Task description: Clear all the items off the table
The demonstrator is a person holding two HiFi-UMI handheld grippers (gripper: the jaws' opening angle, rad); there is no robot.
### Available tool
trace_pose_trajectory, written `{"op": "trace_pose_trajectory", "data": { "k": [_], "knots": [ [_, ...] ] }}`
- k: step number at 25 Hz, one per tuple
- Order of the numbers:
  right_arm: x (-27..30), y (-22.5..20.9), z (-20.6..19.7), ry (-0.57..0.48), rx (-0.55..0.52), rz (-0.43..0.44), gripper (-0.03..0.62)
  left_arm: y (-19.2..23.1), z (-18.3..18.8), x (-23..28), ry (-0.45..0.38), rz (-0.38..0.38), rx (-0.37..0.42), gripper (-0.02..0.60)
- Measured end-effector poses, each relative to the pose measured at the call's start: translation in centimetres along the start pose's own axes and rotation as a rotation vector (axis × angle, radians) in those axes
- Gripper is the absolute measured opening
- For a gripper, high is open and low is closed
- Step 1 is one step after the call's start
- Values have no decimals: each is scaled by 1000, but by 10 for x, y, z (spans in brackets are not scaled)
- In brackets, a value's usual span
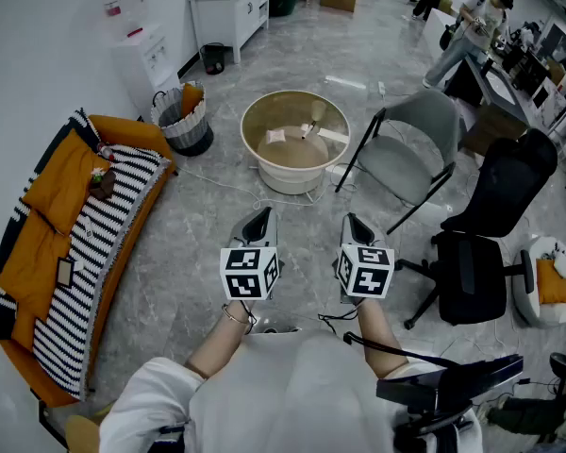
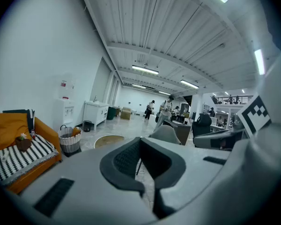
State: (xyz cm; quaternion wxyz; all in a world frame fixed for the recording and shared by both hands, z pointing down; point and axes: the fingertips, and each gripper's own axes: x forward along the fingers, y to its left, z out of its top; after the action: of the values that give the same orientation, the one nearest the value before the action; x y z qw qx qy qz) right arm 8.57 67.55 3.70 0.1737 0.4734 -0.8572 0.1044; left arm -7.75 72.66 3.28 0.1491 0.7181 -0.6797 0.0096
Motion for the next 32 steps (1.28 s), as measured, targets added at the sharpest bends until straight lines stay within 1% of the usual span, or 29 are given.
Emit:
{"op": "trace_pose_trajectory", "data": {
  "k": [4, 8, 13, 20, 27, 32],
  "knots": [
    [-3, 9, -2, 6, -4, -5, 23, 11, -2, -8, 1, 6, -14, 8],
    [-7, 11, -5, 4, -3, -8, 23, 13, -6, -13, 6, 6, -17, 8],
    [-10, 16, -3, -33, 62, 9, 25, 17, -9, -16, 9, 10, -20, 8],
    [-11, 8, -14, -24, 106, -36, 25, 19, -9, -19, 4, -8, 1, 8],
    [-1, -8, -35, 21, 156, -50, 25, 25, -15, -3, 26, 11, 10, 8],
    [26, -23, -35, 36, 166, -41, 25, 26, -16, 24, 35, 16, 15, 8]
  ]
}}
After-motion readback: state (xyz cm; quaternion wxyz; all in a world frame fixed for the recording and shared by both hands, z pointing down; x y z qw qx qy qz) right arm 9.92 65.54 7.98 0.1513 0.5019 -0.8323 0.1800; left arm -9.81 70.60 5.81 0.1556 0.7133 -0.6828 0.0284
